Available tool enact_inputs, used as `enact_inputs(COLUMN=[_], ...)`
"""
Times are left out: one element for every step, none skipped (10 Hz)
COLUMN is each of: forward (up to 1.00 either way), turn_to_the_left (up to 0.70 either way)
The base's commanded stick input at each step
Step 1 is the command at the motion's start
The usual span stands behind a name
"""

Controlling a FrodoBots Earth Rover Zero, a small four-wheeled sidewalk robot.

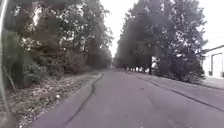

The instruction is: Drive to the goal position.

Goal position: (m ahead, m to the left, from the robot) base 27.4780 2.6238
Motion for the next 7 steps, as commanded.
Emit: enact_inputs(forward=[0.7,0.7,0.7,0.7,0.7,0.7,0.7], turn_to_the_left=[0.01,0.01,0.01,0.01,0.01,0.03,0.03])
